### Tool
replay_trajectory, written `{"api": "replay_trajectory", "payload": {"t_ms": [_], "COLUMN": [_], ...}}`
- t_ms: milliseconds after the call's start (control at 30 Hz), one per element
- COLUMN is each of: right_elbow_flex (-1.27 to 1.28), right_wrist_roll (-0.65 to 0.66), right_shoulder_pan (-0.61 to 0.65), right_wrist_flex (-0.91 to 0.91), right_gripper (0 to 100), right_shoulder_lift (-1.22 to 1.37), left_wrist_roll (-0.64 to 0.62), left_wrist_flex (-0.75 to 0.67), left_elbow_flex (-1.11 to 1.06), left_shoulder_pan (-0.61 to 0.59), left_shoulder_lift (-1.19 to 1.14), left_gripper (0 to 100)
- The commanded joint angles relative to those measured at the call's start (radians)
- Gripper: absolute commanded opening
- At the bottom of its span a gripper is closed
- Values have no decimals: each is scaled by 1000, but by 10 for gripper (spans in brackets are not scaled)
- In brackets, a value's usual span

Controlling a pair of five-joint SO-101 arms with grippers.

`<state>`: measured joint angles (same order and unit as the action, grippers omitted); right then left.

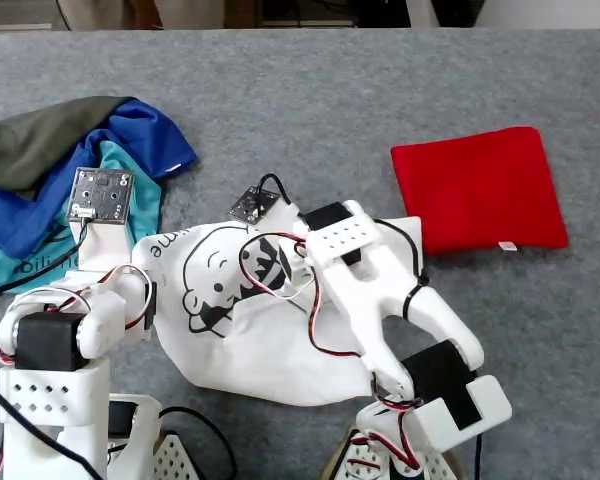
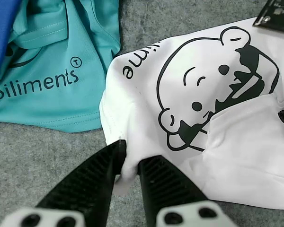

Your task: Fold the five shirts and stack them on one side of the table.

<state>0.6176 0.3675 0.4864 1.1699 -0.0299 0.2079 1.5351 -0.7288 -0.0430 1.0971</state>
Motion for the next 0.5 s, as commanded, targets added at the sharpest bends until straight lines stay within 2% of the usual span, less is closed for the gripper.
{"api": "replay_trajectory", "payload": {"t_ms": [0,167,267,467], "right_elbow_flex": [-51,-79,-120,-188], "right_wrist_roll": [3,3,3,8], "right_shoulder_pan": [-10,-15,-15,-15], "right_wrist_flex": [-8,-8,2,46], "right_gripper": [87,78,4,3], "right_shoulder_lift": [-12,-7,-7,-7], "left_wrist_roll": [-3,-3,-3,-3], "left_wrist_flex": [-14,-14,-14,-14], "left_elbow_flex": [9,8,8,14], "left_shoulder_pan": [2,2,2,0], "left_shoulder_lift": [7,7,7,7], "left_gripper": [19,19,19,19]}}
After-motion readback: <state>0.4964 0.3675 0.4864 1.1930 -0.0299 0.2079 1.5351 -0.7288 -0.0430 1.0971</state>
